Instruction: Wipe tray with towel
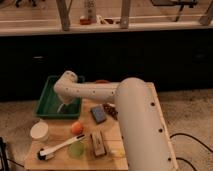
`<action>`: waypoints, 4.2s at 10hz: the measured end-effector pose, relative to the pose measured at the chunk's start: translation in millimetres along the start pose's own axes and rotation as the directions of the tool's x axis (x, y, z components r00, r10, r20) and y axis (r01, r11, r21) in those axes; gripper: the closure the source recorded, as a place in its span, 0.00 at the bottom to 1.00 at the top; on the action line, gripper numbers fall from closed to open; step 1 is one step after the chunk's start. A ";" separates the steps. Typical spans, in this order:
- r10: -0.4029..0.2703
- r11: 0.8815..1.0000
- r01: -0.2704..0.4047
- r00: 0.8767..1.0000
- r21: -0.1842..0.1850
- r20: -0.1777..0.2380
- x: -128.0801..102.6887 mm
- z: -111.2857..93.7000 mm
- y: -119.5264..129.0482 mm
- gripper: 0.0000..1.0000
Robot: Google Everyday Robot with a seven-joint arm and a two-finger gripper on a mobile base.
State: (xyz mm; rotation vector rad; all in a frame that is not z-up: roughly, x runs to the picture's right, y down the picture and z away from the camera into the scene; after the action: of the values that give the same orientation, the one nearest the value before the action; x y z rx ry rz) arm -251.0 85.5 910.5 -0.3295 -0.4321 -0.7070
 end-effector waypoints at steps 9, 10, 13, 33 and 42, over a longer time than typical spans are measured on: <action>-0.015 0.999 0.014 1.000 0.029 0.014 14.7 -2.6 -30.1 1.00; -0.015 0.999 0.015 1.000 0.028 0.016 14.5 -2.0 -30.2 1.00; -0.017 0.999 0.017 1.000 0.027 0.017 12.6 -1.6 -30.8 1.00; -0.017 1.000 0.016 1.000 0.025 0.017 13.5 -0.5 -29.5 1.00; -0.017 1.000 0.016 1.000 0.026 0.016 13.5 -0.5 -29.5 1.00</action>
State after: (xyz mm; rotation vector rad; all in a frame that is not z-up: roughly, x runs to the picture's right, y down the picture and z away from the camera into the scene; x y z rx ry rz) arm -261.8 56.8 920.8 -0.3084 -0.4597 -0.7147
